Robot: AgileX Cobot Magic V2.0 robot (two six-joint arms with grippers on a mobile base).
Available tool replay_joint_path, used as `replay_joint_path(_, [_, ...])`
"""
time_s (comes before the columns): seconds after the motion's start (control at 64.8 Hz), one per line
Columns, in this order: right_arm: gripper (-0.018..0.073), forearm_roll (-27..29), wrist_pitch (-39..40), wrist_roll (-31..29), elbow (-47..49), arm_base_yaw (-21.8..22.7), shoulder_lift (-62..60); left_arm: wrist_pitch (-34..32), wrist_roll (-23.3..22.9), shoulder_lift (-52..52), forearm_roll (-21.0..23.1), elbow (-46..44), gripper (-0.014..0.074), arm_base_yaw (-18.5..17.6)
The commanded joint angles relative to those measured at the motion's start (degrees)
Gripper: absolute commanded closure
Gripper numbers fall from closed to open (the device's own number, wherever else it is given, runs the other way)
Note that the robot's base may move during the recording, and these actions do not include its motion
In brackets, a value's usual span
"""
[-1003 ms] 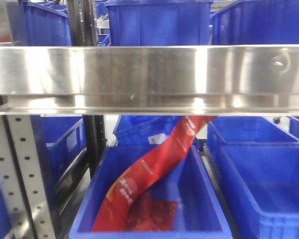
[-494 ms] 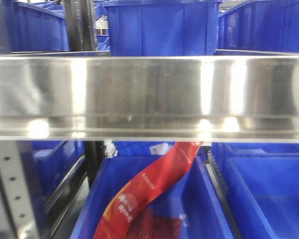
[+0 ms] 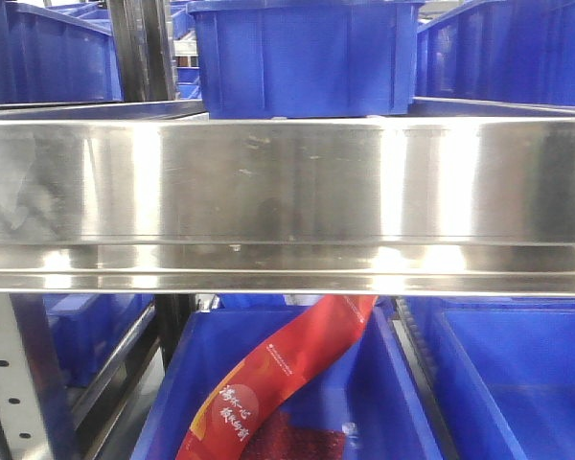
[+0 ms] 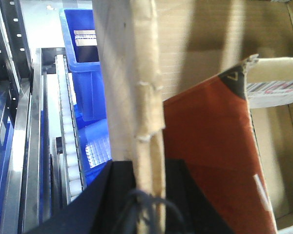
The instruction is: Stack two boxes on right shelf middle
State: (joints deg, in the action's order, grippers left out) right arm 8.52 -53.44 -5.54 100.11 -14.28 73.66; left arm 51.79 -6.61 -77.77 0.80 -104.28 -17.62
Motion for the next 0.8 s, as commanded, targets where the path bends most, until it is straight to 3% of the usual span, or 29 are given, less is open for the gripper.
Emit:
replay_joint_path(0.0, [0.0713,-2.2,2.4,-0.6,0.5,0.5,-0.6,-3.6,0.2,0.8,-1.7,-0.5,0.0708,0.3])
replay_joint_path(0.787, [0.0713,-2.2,2.4,-0.6,0.5,0.5,-0.6,-3.6,0.2,0.8,-1.7,-0.5,0.0708,0.3])
